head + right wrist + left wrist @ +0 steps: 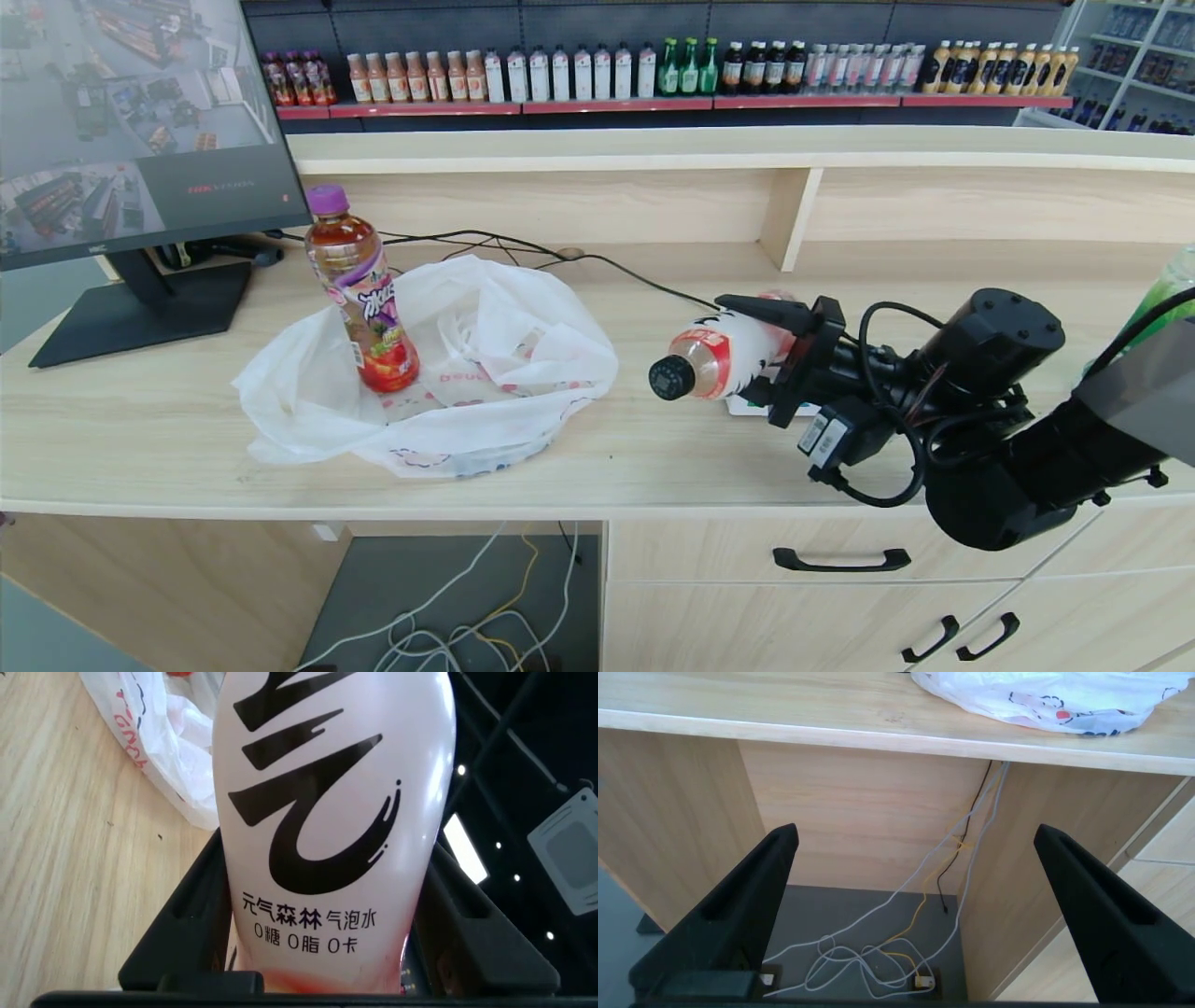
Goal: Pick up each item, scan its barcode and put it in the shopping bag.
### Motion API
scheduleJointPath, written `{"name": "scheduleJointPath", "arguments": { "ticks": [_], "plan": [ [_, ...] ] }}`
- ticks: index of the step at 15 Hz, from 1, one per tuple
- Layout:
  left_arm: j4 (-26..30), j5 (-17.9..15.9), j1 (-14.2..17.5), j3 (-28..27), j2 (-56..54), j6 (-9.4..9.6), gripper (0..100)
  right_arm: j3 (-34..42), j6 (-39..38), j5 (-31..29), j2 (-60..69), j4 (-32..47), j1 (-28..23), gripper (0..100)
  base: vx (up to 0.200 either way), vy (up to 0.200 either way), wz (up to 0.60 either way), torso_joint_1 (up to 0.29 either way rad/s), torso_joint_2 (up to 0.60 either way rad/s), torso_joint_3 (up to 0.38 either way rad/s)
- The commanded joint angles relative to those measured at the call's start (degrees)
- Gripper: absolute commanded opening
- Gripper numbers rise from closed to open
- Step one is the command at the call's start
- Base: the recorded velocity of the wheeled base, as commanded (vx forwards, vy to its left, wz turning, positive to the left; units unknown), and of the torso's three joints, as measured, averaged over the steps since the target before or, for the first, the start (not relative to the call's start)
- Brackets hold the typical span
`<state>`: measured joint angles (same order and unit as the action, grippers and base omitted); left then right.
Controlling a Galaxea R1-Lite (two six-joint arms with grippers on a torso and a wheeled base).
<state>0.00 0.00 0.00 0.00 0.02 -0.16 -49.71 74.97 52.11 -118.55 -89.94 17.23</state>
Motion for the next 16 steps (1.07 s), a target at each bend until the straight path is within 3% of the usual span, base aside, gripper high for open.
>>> {"name": "scheduleJointPath", "arguments": {
  "ticks": [1,8,11,16],
  "plan": [
    [0.0,0.0,0.0,0.0,0.0,-0.02,100,-0.2,-0.1,0.0,0.5,-0.1,-0.1,0,0.000,0.000,0.00,0.000,0.00,0.000],
    [0.0,0.0,0.0,0.0,0.0,-0.02,100,0.1,-7.0,-3.5,7.8,-0.1,0.4,0,0.000,0.000,0.00,0.000,0.00,0.000],
    [0.0,0.0,0.0,0.0,0.0,-0.02,100,2.0,-16.7,-7.7,12.6,-0.1,1.6,0,0.000,0.000,0.00,0.000,0.00,0.000],
    [0.0,0.0,0.0,0.0,0.0,-0.02,100,5.7,-34.2,-21.0,19.1,-0.1,3.7,0,0.000,0.000,0.00,0.000,0.00,0.000]
  ]
}}
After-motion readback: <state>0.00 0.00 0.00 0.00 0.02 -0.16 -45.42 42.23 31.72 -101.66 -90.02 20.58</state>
